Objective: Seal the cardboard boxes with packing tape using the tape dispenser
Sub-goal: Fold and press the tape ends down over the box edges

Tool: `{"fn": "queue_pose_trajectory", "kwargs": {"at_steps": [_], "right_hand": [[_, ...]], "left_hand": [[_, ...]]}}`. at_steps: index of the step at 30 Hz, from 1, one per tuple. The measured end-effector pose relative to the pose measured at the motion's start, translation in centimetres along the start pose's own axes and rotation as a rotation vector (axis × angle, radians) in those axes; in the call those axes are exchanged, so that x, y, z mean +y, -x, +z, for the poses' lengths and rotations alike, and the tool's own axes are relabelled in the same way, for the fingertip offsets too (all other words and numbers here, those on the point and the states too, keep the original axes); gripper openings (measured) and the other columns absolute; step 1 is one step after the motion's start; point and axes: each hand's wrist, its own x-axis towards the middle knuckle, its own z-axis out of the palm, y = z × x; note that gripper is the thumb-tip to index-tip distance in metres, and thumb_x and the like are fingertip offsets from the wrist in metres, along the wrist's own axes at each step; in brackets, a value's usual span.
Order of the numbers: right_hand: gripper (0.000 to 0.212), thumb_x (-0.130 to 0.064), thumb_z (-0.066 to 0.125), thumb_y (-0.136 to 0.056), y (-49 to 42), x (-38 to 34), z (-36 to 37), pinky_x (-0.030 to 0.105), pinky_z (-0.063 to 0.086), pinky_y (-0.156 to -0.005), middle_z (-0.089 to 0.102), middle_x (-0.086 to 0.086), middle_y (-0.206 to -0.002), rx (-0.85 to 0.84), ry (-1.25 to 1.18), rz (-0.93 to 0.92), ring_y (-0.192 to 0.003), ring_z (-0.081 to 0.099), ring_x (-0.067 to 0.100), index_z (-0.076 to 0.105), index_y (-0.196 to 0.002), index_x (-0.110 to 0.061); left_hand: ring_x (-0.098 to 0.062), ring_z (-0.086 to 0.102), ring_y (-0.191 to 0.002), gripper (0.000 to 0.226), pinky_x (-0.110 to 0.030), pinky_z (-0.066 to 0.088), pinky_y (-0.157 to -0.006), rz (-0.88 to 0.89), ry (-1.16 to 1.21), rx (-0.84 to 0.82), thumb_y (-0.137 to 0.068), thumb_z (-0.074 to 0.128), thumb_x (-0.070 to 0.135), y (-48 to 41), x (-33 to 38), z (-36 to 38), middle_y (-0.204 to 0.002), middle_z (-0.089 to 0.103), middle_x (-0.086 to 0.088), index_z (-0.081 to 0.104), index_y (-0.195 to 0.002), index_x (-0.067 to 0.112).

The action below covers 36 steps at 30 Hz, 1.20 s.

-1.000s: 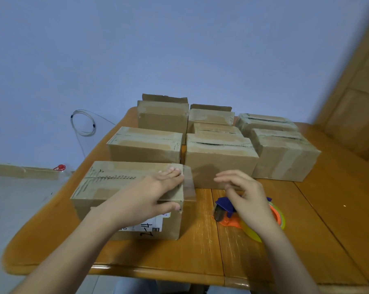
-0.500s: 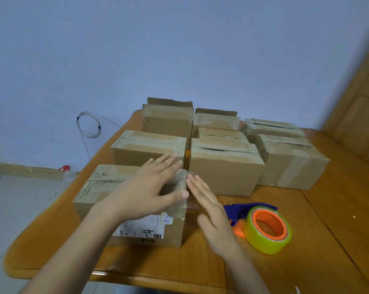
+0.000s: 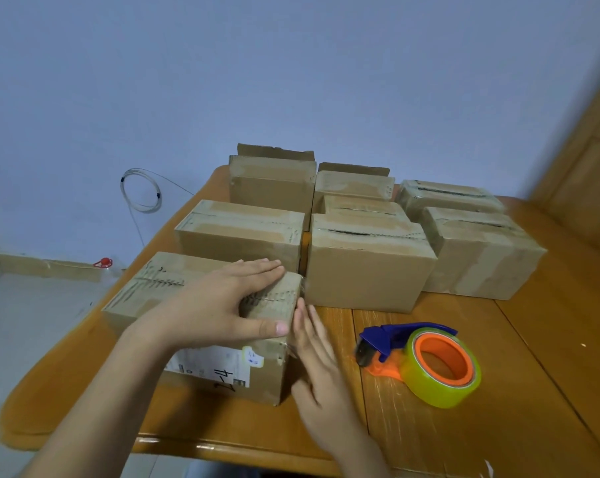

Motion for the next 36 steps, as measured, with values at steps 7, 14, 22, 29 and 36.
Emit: {"fn": "queue_pose_trajectory", "kwargs": {"at_steps": [7, 14, 22, 29, 36], "right_hand": [[0.093, 0.004, 0.037, -0.084, 0.0, -0.2, -0.4, 0.026, 0.001, -0.118, -0.005, -0.037, -0.151, -0.087, -0.147, 0.038, -0.142, -0.005, -0.006, -0.004, -0.142, -0.057], [0.042, -0.012, 0.045, -0.085, -2.5, -0.1, -1.8, 0.013, 0.045, -0.086, 0.059, -0.013, -0.120, 0.475, -0.274, -0.021, -0.109, 0.057, 0.008, 0.059, -0.120, -0.029], [0.031, -0.022, 0.060, -0.093, -6.8, 0.1, -2.7, 0.028, 0.042, -0.102, 0.054, -0.009, -0.128, 0.321, -0.377, 0.299, -0.119, 0.050, 0.005, 0.055, -0.123, -0.027], [0.010, -0.007, 0.063, -0.088, -6.8, 0.5, -2.5, 0.038, 0.050, -0.095, 0.070, 0.002, -0.100, 0.393, -0.502, 0.305, -0.099, 0.063, 0.013, 0.072, -0.090, -0.013], [0.022, 0.000, 0.068, -0.084, -6.4, 0.7, -1.3, 0.022, 0.050, -0.079, 0.069, -0.004, -0.090, 0.592, -0.375, 0.117, -0.089, 0.064, 0.008, 0.073, -0.082, -0.022]], "left_hand": [[0.017, 0.003, -0.134, 0.113, 0.002, -0.008, -0.100, -0.001, 0.030, 0.019, -0.056, 0.034, 0.091, -0.2, -0.2, 0.4, -0.153, 0.011, 0.024, 0.021, -0.151, 0.032], [0.019, 0.004, -0.131, 0.113, 0.002, -0.006, -0.098, -0.028, 0.060, 0.029, -0.052, 0.034, 0.092, -0.1, -0.1, 0.3, -0.155, 0.013, 0.026, 0.021, -0.151, 0.037], [0.028, 0.000, -0.123, 0.113, 0.011, -0.005, -0.088, -0.008, 0.080, 0.040, -0.052, 0.036, 0.090, 0.0, -0.1, 0.2, -0.147, 0.012, 0.031, 0.024, -0.150, 0.035], [0.021, 0.003, -0.127, 0.111, 0.012, -0.002, -0.088, -0.011, 0.077, 0.032, -0.054, 0.037, 0.090, -0.1, -0.2, 0.3, -0.147, 0.012, 0.031, 0.023, -0.150, 0.036], [0.023, 0.004, -0.125, 0.113, 0.010, 0.001, -0.090, -0.023, 0.087, 0.028, -0.052, 0.037, 0.090, -0.1, -0.3, 0.3, -0.154, 0.017, 0.026, 0.024, -0.150, 0.036]]}}
